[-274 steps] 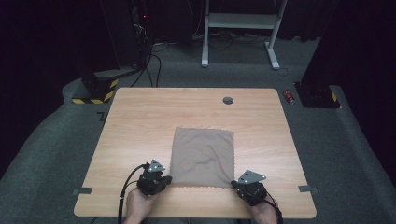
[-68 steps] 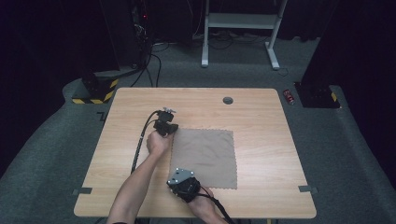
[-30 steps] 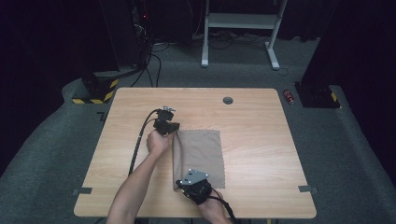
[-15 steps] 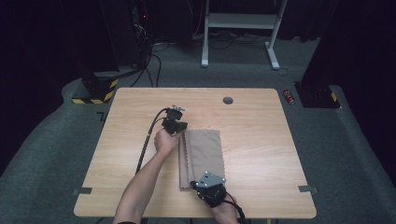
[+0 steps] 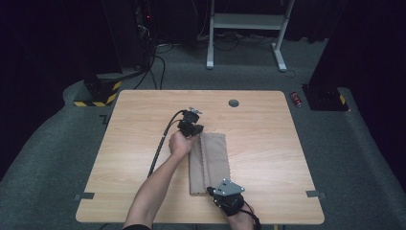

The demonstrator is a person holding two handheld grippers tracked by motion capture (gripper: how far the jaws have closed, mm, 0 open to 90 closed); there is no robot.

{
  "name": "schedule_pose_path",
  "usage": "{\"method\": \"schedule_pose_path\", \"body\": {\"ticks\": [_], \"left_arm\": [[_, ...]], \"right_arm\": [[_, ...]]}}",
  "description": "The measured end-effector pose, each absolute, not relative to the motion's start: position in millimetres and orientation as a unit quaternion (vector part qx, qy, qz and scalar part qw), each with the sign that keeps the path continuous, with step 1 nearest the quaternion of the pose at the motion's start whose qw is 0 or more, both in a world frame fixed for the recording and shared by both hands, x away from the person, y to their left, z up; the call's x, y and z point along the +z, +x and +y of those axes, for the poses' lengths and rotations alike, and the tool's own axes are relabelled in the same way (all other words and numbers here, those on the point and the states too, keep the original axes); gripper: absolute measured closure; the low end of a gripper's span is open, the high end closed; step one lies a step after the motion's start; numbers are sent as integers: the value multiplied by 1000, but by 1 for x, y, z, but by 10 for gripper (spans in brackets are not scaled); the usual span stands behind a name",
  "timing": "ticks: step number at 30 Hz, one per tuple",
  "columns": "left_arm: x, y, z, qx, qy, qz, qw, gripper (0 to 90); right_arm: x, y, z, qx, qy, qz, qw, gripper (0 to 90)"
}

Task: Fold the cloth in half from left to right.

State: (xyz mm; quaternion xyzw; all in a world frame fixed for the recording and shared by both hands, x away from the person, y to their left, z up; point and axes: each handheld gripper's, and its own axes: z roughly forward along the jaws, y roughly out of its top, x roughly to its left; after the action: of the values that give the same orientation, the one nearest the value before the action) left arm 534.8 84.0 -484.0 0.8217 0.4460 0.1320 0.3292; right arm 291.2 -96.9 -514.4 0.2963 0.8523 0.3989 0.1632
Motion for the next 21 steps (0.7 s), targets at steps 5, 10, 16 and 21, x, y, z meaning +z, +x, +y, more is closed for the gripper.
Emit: {"method": "schedule_pose_path", "body": {"ticks": [5, 10, 16, 21], "left_arm": [[-483, 537, 65, 127, 827, 436, 332, 899], [-480, 539, 46, 127, 833, 423, 334, 899], [-485, 540, 36, 122, 837, 419, 331, 899], [-488, 541, 30, 119, 837, 418, 332, 899]], "right_arm": [[-515, 290, -113, 395, 312, 848, 168, 900], [-517, 288, -120, 395, 321, 844, 169, 900], [-518, 285, -125, 393, 326, 842, 171, 900], [-519, 284, -132, 392, 332, 841, 172, 900]]}}
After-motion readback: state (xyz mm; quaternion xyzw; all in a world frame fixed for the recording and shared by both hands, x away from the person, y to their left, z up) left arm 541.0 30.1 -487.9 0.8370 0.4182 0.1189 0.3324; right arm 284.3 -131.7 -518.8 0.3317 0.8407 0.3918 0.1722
